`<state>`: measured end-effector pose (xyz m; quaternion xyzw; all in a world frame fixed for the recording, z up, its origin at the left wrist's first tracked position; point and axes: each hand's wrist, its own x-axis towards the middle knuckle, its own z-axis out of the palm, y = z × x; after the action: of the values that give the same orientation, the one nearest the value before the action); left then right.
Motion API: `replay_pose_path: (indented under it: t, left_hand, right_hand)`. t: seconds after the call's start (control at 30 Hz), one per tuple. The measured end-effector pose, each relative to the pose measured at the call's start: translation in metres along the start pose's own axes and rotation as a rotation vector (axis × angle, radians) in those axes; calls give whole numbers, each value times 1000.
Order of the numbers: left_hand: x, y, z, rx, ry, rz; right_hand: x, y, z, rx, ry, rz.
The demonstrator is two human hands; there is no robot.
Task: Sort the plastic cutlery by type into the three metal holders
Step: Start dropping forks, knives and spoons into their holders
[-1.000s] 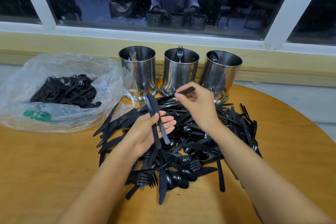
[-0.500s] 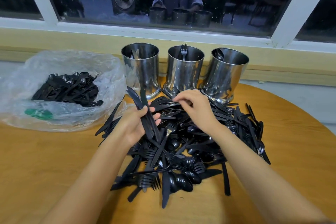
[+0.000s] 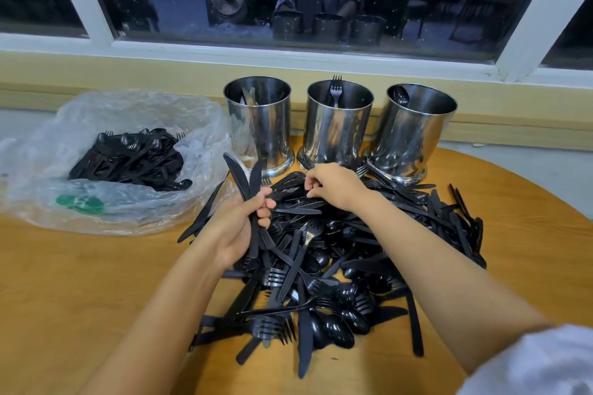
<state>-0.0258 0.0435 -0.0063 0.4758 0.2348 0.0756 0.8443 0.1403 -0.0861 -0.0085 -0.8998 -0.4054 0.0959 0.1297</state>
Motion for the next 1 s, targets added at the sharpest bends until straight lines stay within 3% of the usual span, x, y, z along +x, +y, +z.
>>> replay_pose_path:
  t: [0.1, 0.2, 0.27, 0.33, 0.4, 0.53, 0.7, 1.0]
  left_hand:
    - [1, -1, 2, 5, 36, 34]
    - [2, -3, 5, 1, 76, 80]
    - [3, -5, 10, 33, 58, 110]
    - [1, -6, 18, 107, 9, 120]
    - [-2, -8, 28, 200, -46, 123]
    - [-4, -13, 35, 276, -93, 103]
    - [-3, -9, 19, 139, -27, 47]
    - [-7, 2, 5, 46, 86, 59]
  right_hand:
    - [-8, 3, -8, 102, 192, -18]
    - [-24, -6, -28, 523, 469, -8]
    - [-35, -13, -41, 842, 424, 37]
    - [-43, -18, -48, 983, 250, 66]
    - [-46, -21, -45, 934, 143, 47]
    - [-41, -26, -31, 796, 169, -29]
    - [-22, -10, -17, 645, 247, 39]
    - [7, -15, 13, 249, 102, -20]
